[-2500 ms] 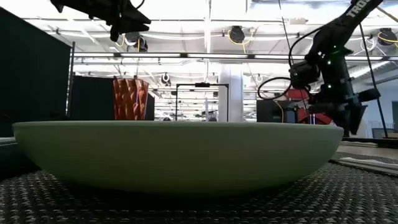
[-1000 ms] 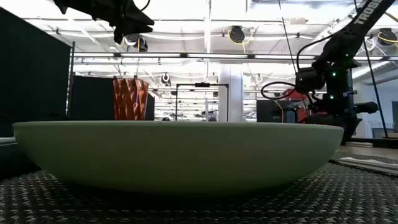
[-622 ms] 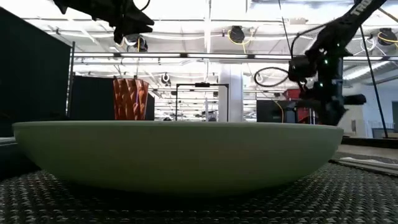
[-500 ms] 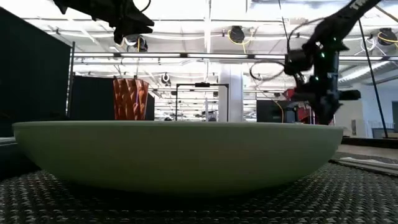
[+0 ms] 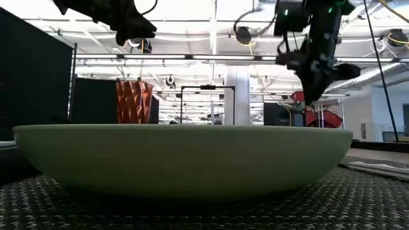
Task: Set table place
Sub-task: Put the white spoon on the gray table mat
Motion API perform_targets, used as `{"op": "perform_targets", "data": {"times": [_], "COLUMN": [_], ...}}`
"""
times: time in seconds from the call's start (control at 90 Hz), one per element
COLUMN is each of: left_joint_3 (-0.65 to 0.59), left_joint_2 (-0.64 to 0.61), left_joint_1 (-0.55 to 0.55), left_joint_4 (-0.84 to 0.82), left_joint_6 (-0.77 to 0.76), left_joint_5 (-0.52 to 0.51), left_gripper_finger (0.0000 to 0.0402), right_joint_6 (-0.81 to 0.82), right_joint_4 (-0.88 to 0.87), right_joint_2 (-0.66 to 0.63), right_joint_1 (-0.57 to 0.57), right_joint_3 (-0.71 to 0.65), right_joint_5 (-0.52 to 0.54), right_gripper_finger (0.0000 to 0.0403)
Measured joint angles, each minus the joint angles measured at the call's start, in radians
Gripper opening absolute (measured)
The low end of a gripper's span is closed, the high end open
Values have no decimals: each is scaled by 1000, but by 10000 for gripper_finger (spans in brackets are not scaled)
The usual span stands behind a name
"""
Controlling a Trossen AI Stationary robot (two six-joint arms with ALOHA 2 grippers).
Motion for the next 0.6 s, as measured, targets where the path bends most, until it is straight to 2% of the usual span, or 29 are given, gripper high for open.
{"op": "perform_targets", "data": {"times": [0.344, 0.456, 0.6], "left_joint_3": [0, 0, 0], "left_joint_2": [0, 0, 0], "left_joint_1": [0, 0, 0], "left_joint_4": [6, 7, 12], "left_joint_6": [74, 76, 76], "left_joint_5": [0, 0, 0], "left_gripper_finger": [105, 105, 105], "right_joint_6": [708, 882, 992], "right_joint_4": [56, 159, 250], "right_joint_2": [88, 155, 260], "right_joint_1": [522, 635, 709], "right_joint_3": [0, 0, 24], "right_joint_5": [7, 7, -2], "right_gripper_finger": [0, 0, 0]}}
